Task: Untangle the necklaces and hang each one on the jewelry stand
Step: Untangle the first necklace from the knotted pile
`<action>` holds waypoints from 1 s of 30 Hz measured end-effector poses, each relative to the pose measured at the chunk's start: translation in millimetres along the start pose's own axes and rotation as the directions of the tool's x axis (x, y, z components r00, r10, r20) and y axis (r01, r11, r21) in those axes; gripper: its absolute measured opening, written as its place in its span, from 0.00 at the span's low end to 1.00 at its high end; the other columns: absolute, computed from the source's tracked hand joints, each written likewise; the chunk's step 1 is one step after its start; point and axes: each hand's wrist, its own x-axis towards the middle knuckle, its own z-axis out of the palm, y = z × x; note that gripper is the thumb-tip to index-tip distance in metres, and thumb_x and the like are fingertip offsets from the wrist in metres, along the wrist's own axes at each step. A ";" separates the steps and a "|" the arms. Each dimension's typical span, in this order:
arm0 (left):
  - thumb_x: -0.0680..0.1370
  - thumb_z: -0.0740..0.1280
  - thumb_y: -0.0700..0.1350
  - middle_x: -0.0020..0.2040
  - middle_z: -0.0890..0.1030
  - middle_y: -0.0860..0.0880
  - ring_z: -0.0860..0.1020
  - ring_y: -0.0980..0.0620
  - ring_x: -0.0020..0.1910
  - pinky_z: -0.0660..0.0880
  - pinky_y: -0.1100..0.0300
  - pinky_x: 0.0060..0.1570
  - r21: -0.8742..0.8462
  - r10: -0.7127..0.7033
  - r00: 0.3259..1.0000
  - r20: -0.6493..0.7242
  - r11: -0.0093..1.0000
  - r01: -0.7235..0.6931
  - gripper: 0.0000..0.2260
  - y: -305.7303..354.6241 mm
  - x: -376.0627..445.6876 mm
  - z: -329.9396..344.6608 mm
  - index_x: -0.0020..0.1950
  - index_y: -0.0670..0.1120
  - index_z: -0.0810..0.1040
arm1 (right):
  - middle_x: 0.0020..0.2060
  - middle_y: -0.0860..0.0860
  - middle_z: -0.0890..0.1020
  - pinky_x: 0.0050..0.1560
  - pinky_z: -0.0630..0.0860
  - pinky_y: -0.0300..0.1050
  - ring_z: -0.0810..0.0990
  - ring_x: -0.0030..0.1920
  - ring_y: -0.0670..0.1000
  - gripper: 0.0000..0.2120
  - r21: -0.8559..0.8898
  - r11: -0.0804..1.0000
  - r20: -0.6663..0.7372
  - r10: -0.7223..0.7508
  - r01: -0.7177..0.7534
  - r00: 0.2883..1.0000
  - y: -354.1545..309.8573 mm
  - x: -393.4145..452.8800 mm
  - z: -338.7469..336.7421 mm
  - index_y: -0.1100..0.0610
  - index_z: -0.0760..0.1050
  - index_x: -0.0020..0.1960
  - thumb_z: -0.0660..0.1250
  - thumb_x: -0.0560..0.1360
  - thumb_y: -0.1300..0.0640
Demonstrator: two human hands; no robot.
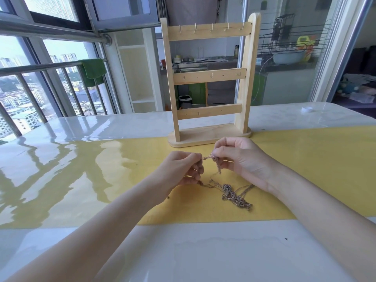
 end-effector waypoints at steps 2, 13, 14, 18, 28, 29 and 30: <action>0.80 0.62 0.46 0.31 0.75 0.51 0.72 0.55 0.29 0.74 0.64 0.34 -0.046 0.019 0.999 -0.027 0.999 -0.020 0.13 -1.6 1.7 -2.7 0.36 0.44 0.73 | 0.31 0.52 0.78 0.36 0.72 0.39 0.73 0.32 0.48 0.07 -0.021 1.000 0.000 -0.006 0.006 1.000 1.0 0.2 0.6 0.60 0.74 0.40 0.66 0.74 0.70; 0.75 0.69 0.37 0.33 0.80 0.49 0.79 0.57 0.35 0.77 0.67 0.38 -0.177 0.084 0.996 -0.039 0.980 -0.089 0.07 -2.4 4.1 -5.5 0.38 0.42 0.75 | 0.34 0.52 0.79 0.37 0.74 0.38 0.75 0.35 0.47 0.08 -0.058 0.998 0.032 -0.007 0.009 0.999 1.5 -0.6 -1.4 0.62 0.78 0.51 0.66 0.74 0.70; 0.75 0.69 0.36 0.34 0.80 0.48 0.80 0.56 0.35 0.77 0.67 0.38 -0.177 0.084 0.996 -0.037 0.980 -0.089 0.07 -2.4 3.9 -5.1 0.38 0.42 0.75 | 0.34 0.52 0.78 0.36 0.73 0.39 0.74 0.35 0.47 0.08 -0.020 1.000 0.030 0.000 0.001 1.000 1.2 -0.5 -1.4 0.62 0.77 0.50 0.65 0.74 0.70; 0.74 0.70 0.36 0.36 0.81 0.48 0.80 0.56 0.36 0.77 0.66 0.37 -0.147 0.088 0.996 -0.023 0.985 -0.091 0.07 -2.6 2.8 -2.0 0.38 0.42 0.74 | 0.33 0.52 0.75 0.32 0.69 0.39 0.71 0.33 0.47 0.08 0.110 0.992 0.064 0.048 -0.055 0.997 -0.8 -0.1 -1.1 0.61 0.75 0.49 0.61 0.75 0.71; 0.75 0.68 0.36 0.33 0.77 0.52 0.74 0.58 0.33 0.76 0.64 0.37 -0.149 0.126 0.990 -0.067 0.980 -0.135 0.06 -2.0 3.4 -1.8 0.41 0.45 0.74 | 0.32 0.49 0.78 0.34 0.70 0.37 0.71 0.31 0.45 0.09 -0.082 0.996 0.079 0.037 -0.031 0.996 2.7 -0.3 -2.4 0.65 0.80 0.52 0.69 0.72 0.65; 0.75 0.68 0.36 0.33 0.77 0.53 0.74 0.58 0.33 0.76 0.64 0.37 -0.152 0.131 0.989 -0.071 0.978 -0.140 0.06 -1.9 3.5 -1.8 0.41 0.45 0.74 | 0.32 0.50 0.78 0.35 0.70 0.37 0.71 0.32 0.45 0.08 -0.100 0.995 0.066 0.029 -0.023 0.997 2.7 0.1 -3.0 0.65 0.81 0.51 0.70 0.72 0.65; 0.75 0.68 0.36 0.33 0.77 0.53 0.74 0.58 0.33 0.76 0.65 0.37 -0.148 0.136 0.988 -0.075 0.978 -0.146 0.06 -1.9 3.4 -1.8 0.41 0.45 0.74 | 0.32 0.50 0.79 0.35 0.70 0.37 0.71 0.32 0.46 0.07 -0.117 0.993 0.055 0.021 -0.014 0.998 3.1 0.4 -3.5 0.64 0.81 0.49 0.70 0.72 0.65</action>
